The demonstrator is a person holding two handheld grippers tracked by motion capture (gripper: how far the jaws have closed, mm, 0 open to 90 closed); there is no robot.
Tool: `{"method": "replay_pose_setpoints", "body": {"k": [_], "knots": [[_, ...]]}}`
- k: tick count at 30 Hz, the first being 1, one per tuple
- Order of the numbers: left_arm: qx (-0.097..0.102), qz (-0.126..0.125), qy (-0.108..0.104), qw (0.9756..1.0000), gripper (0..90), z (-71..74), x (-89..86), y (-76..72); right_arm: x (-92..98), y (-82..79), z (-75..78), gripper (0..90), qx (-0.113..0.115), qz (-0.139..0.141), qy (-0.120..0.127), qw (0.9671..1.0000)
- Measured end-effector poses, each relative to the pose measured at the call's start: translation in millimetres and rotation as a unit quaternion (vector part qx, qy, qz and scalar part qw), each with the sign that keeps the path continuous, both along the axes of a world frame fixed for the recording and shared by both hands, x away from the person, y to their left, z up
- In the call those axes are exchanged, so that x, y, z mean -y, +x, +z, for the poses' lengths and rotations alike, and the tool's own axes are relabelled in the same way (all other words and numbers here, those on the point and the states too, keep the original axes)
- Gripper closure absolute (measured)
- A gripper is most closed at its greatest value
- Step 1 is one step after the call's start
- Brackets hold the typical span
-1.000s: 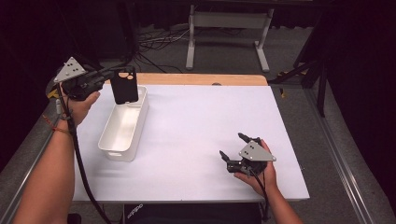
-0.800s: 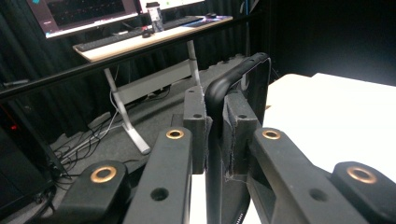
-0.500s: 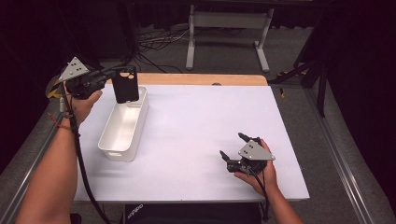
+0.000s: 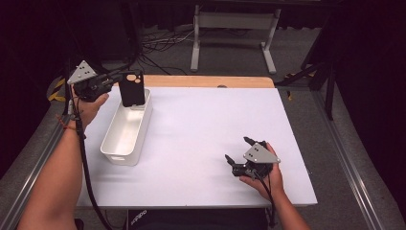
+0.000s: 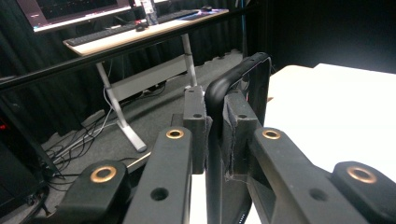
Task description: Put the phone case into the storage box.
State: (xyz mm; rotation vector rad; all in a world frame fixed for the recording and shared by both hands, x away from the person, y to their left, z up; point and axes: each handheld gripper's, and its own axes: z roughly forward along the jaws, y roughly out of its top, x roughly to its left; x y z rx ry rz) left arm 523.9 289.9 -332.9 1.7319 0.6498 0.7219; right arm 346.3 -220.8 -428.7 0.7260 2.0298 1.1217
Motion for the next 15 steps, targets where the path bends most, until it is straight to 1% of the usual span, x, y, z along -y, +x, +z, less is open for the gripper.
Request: {"method": "replay_pose_setpoints", "body": {"k": [4, 6, 7, 9, 10, 11, 13, 15], "knots": [[-0.004, -0.01, -0.003, 0.9999, 82.2, -6.4, 0.6, 7.4, -1.2, 0.8, -1.0, 14.0, -0.002, -0.001, -0.003, 1.0], [-0.005, -0.011, -0.01, 0.9999, 82.2, -12.0, 1.1, 12.5, -1.9, 1.4, -1.9, 14.0, -0.005, -0.002, -0.004, 1.0], [-0.005, -0.011, -0.01, 0.9999, 82.2, -12.0, 1.1, 12.5, -1.9, 1.4, -1.9, 14.0, -0.005, -0.002, -0.004, 1.0], [-0.011, -0.018, -0.01, 0.9997, 82.1, -17.2, 0.0, 17.3, -2.7, 1.8, -2.7, 14.0, -0.009, -0.003, -0.006, 0.9999], [-0.011, -0.018, -0.01, 0.9997, 82.2, -17.2, 0.0, 17.3, -2.7, 1.8, -2.7, 14.0, -0.009, -0.003, -0.006, 0.9999], [-0.01, -0.018, -0.015, 0.9997, 82.2, -20.6, 0.9, 19.2, -3.1, 1.8, -3.0, 14.0, -0.009, -0.003, -0.008, 0.9999], [-0.012, -0.024, -0.019, 0.9995, 82.2, -24.5, 1.2, 20.6, -3.6, 1.6, -3.4, 14.0, -0.01, -0.005, -0.007, 0.9999], [-0.018, -0.026, -0.018, 0.9993, 82.2, -30.5, 2.3, 23.6, -3.5, 1.7, -3.5, 14.0, -0.011, -0.006, -0.007, 0.9999]]}}
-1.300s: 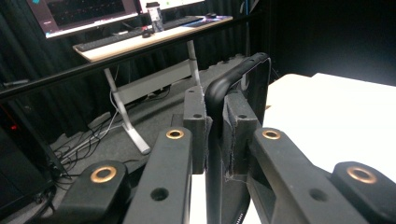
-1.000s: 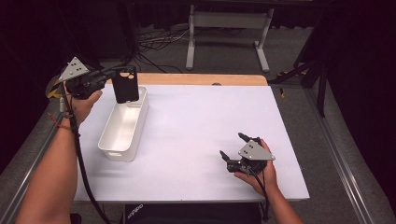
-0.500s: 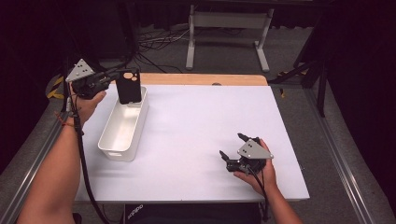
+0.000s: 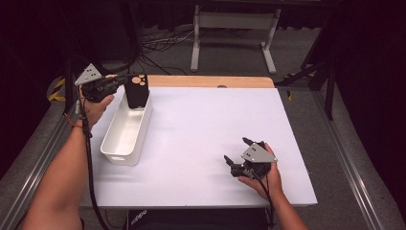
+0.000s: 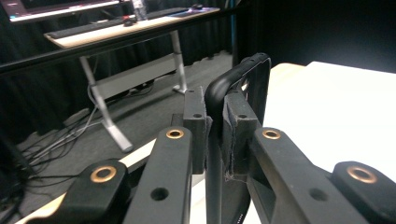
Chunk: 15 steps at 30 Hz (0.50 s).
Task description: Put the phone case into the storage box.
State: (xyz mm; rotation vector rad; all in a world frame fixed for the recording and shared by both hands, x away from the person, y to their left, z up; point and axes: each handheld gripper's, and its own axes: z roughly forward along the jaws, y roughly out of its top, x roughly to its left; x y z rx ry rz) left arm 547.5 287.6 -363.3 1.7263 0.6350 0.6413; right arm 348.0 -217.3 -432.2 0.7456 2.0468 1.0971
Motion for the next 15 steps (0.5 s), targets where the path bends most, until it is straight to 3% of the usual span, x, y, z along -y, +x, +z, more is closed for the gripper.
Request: {"method": "replay_pose_setpoints", "body": {"k": [9, 12, 15], "knots": [[-0.008, 0.004, -0.004, 1.0, 82.1, -13.2, 0.2, 7.6, 0.1, 1.0, -2.2, 14.0, -0.006, 0.0, -0.003, 1.0], [-0.01, 0.004, 0.011, 0.9999, 82.0, -15.5, 1.2, 9.4, -0.1, 1.4, -2.7, 14.0, -0.008, 0.001, -0.003, 1.0], [-0.009, 0.004, 0.005, 0.9999, 82.0, -17.8, 1.4, 11.7, -0.7, 1.8, -3.3, 14.0, -0.009, 0.002, -0.003, 1.0]]}}
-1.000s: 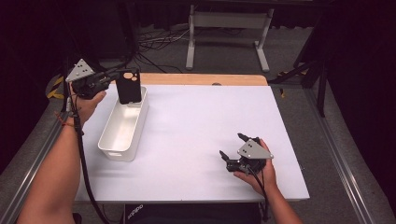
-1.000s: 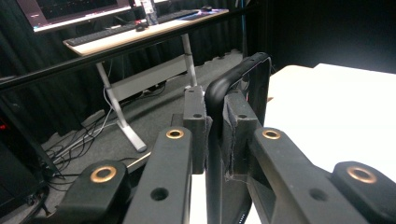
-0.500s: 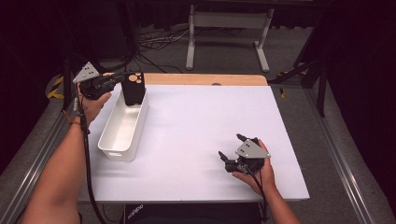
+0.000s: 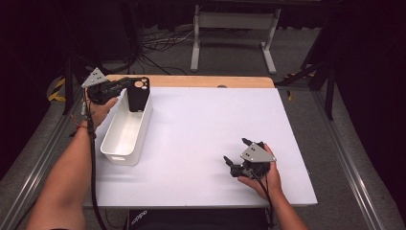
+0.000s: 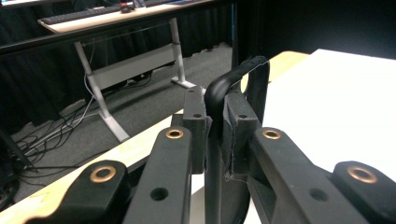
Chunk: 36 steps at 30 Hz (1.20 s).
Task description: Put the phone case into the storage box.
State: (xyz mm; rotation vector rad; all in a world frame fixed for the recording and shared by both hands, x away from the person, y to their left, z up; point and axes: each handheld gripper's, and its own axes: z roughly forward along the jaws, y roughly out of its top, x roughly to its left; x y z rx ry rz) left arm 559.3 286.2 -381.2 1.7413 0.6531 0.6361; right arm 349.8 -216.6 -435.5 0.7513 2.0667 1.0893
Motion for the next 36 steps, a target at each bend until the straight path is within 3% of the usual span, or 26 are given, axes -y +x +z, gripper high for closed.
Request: {"method": "replay_pose_setpoints", "body": {"k": [5, 6, 8, 11, 16, 18, 27, 34, 36], "knots": [[0.003, -0.005, -0.007, 1.0, 81.6, -2.8, -0.9, 2.7, 0.0, 0.2, 0.1, 14.0, 0.0, 0.001, -0.001, 1.0], [-0.001, -0.004, 0.0, 1.0, 81.1, -4.4, -0.8, 3.8, 0.0, 0.4, 0.4, 14.0, 0.0, 0.002, 0.0, 1.0], [-0.021, 0.005, 0.037, 0.9991, 75.6, -9.7, 1.7, 7.2, -0.1, 1.3, 0.9, 14.0, 0.0, 0.004, 0.003, 1.0], [-0.034, 0.012, 0.044, 0.9984, 75.1, -15.8, 2.8, 10.7, -1.1, 1.7, 0.7, 14.0, -0.001, 0.006, 0.004, 1.0], [-0.033, 0.022, 0.056, 0.9976, 72.6, -17.3, 2.2, 13.2, -2.0, 1.5, -2.0, 14.1, -0.01, 0.01, 0.001, 0.9999], [-0.034, 0.04, 0.066, 0.9965, 70.6, -18.5, 2.7, 14.5, -2.0, 1.5, -2.2, 14.1, -0.011, 0.01, 0.002, 0.9999], [-0.047, 0.055, 0.068, 0.9951, 64.8, -21.1, -4.5, 13.9, -3.5, 3.3, -4.7, 14.1, -0.016, 0.013, -0.003, 0.9998], [-0.036, 0.067, 0.089, 0.9931, 69.8, -17.0, 0.5, 14.2, -4.6, 2.6, -5.5, 14.1, -0.018, 0.017, -0.006, 0.9997], [-0.025, 0.079, 0.105, 0.991, 76.7, -16.7, 5.5, 15.3, -3.1, 2.1, -5.9, 14.1, -0.019, 0.017, -0.008, 0.9996]]}}
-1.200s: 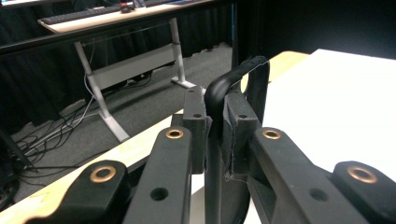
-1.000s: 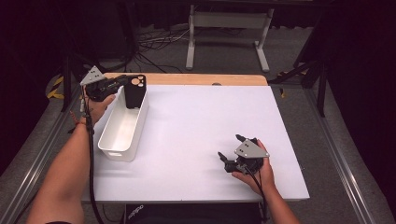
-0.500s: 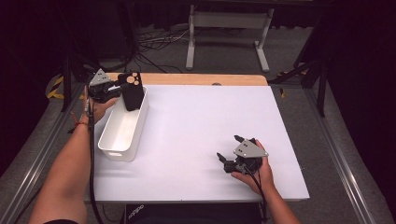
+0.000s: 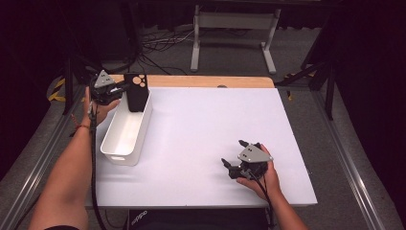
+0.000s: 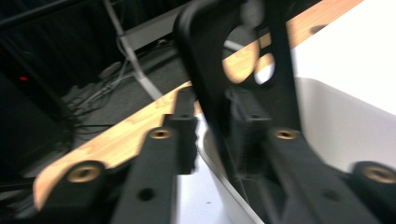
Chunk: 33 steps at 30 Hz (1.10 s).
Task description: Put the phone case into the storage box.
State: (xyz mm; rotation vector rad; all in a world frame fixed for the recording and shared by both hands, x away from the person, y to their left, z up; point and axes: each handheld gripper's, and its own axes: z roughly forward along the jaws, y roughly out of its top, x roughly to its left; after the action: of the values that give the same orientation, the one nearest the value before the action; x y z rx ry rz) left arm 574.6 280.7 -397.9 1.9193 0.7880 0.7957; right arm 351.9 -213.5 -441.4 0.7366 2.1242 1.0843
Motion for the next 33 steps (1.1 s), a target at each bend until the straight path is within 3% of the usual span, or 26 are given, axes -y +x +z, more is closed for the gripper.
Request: {"method": "replay_pose_setpoints", "body": {"k": [3, 13, 23, 33], "knots": [[0.002, 0.005, 0.009, 0.9999, 75.5, -1.6, 6.9, 2.2, 1.1, 0.1, -0.2, 14.1, -0.001, 0.0, -0.001, 1.0], [-0.004, 0.016, -0.019, 0.9997, 74.4, -1.6, 0.3, -0.2, 0.6, -0.3, 1.8, 14.4, 0.005, 0.001, -0.002, 1.0], [-0.005, 0.013, -0.023, 0.9996, 72.4, 3.1, 0.5, -6.4, 1.7, -0.8, 4.3, 14.4, 0.012, 0.002, 0.001, 0.9999], [0.028, 0.006, -0.041, 0.9988, 69.7, 27.7, -2.3, -31.3, 4.2, -1.6, 9.4, 14.4, 0.028, 0.001, 0.014, 0.9995]]}}
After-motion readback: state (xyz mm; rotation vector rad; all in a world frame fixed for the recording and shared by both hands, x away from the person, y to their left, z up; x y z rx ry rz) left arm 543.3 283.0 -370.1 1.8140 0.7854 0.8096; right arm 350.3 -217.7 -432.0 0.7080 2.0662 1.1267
